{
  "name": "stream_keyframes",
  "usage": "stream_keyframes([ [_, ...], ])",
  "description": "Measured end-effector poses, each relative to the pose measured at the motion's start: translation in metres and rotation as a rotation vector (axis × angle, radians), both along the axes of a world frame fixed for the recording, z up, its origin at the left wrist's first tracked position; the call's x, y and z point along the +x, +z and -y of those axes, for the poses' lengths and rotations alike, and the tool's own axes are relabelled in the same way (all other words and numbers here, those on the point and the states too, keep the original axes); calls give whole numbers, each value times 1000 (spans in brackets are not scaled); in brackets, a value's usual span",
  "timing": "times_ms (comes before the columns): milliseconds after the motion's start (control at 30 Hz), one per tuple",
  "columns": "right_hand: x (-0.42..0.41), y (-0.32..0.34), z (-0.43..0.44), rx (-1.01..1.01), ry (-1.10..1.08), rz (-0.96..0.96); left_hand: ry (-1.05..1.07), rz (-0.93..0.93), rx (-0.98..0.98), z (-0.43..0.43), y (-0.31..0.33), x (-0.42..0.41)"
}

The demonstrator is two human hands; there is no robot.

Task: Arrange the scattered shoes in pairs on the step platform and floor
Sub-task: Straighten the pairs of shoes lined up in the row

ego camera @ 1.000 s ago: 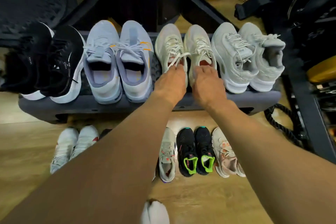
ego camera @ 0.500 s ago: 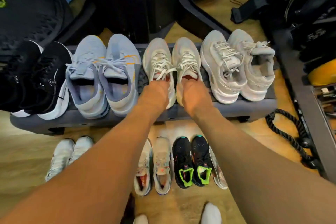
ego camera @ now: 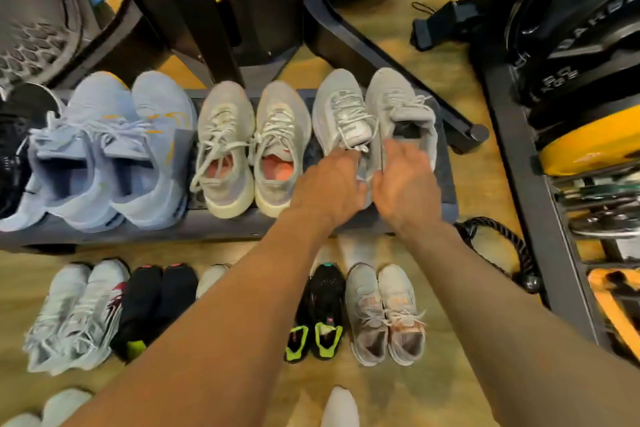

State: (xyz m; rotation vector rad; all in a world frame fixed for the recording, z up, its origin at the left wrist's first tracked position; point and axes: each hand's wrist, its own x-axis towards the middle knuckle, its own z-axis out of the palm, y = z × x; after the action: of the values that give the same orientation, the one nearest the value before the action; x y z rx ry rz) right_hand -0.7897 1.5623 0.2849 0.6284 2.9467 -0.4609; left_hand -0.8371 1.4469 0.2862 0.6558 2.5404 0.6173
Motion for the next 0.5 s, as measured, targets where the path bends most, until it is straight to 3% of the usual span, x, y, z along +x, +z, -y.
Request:
stream_keyframes([
  [133, 1, -17, -27, -25, -17, 188, 25, 80, -183, -37, -23, 3],
  [333, -6, -26, -28, 40, -2, 101, 35, -59, -171, -41, -33, 5],
  [500, 6, -27, -24, 46, 29, 113, 8, -61, -195, -33, -39, 7],
])
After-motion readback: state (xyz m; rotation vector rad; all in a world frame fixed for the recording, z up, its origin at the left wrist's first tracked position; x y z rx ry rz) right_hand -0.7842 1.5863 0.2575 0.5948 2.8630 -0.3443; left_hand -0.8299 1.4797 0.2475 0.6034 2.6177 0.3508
